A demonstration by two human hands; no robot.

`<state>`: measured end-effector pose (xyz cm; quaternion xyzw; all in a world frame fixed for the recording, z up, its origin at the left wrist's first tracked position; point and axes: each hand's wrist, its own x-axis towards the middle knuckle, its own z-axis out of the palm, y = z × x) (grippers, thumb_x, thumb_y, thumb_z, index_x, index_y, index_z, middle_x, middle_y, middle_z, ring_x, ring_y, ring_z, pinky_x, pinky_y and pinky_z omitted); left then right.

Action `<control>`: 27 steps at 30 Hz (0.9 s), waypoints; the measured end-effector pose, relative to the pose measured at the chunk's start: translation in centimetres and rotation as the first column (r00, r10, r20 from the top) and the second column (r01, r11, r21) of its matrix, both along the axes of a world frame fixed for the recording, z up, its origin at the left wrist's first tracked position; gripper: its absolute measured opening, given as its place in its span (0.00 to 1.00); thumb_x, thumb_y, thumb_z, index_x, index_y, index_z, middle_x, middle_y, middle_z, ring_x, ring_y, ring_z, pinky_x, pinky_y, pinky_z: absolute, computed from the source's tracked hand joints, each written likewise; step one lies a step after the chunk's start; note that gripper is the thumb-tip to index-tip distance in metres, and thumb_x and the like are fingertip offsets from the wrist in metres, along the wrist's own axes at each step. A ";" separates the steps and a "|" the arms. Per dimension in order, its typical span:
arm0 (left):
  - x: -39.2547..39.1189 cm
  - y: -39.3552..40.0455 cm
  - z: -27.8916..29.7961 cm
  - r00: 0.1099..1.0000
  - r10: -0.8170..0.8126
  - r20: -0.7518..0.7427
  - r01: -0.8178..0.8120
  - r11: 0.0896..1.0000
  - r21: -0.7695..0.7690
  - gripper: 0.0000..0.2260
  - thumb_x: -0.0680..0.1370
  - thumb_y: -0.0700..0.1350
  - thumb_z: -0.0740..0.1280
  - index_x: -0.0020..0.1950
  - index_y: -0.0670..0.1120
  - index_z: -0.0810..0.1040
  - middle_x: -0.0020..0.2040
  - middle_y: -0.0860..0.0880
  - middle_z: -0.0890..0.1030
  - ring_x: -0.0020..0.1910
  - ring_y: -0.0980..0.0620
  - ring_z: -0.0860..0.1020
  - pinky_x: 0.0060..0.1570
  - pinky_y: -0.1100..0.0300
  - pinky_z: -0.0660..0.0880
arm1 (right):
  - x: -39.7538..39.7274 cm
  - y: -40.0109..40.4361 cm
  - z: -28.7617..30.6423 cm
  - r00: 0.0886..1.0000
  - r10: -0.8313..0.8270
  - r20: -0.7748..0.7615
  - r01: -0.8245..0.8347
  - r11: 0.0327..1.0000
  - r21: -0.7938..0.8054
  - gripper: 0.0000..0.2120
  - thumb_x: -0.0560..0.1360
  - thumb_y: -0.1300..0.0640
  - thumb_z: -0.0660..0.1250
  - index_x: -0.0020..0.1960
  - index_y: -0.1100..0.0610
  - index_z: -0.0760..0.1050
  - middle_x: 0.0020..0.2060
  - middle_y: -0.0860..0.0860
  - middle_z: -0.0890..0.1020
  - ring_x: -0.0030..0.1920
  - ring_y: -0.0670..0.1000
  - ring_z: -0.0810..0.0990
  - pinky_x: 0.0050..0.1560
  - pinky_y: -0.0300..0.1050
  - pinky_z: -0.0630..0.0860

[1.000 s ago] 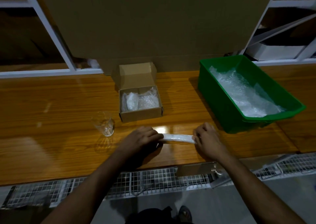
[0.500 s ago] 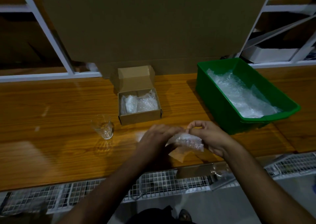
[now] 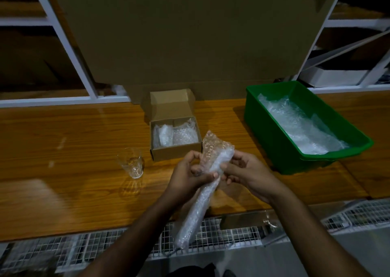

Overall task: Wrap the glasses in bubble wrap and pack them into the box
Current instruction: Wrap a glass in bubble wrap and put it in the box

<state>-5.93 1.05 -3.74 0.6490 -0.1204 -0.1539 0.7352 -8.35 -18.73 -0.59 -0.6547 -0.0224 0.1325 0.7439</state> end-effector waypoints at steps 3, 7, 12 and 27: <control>-0.4 0.0 0.1 0.999 -0.007 0.050 0.007 1.000 -0.004 0.12 0.73 0.42 0.77 0.49 0.43 0.75 0.42 0.41 0.84 0.40 0.44 0.82 0.39 0.52 0.78 | 0.9 1.2 -0.2 0.979 -0.188 0.079 0.195 0.977 -0.089 0.08 0.76 0.67 0.70 0.55 0.66 0.79 0.35 0.57 0.82 0.31 0.48 0.79 0.30 0.38 0.76; -1.0 0.1 1.1 0.997 -0.027 -0.067 0.024 0.998 -0.055 0.17 0.82 0.55 0.62 0.47 0.42 0.80 0.42 0.45 0.82 0.39 0.51 0.80 0.35 0.62 0.74 | 1.3 1.4 -0.5 0.962 -0.261 0.080 0.267 0.960 -0.079 0.07 0.75 0.67 0.71 0.52 0.68 0.80 0.33 0.57 0.82 0.29 0.47 0.78 0.30 0.38 0.74; -0.6 0.5 1.4 1.000 -0.011 -0.016 0.010 0.998 -0.055 0.05 0.79 0.40 0.67 0.48 0.38 0.76 0.38 0.48 0.80 0.36 0.54 0.78 0.35 0.62 0.74 | 1.4 1.8 -0.3 0.973 -0.221 0.070 0.227 0.968 -0.104 0.11 0.73 0.65 0.74 0.55 0.62 0.80 0.39 0.55 0.86 0.36 0.46 0.82 0.36 0.37 0.75; 0.4 0.2 1.5 0.976 0.216 -0.004 -0.216 0.976 0.021 0.16 0.66 0.39 0.80 0.49 0.43 0.78 0.35 0.49 0.80 0.35 0.52 0.80 0.36 0.57 0.77 | 0.6 2.7 0.3 0.959 -0.067 0.276 0.145 0.952 -0.270 0.10 0.74 0.57 0.75 0.55 0.54 0.83 0.48 0.53 0.87 0.52 0.53 0.85 0.54 0.56 0.82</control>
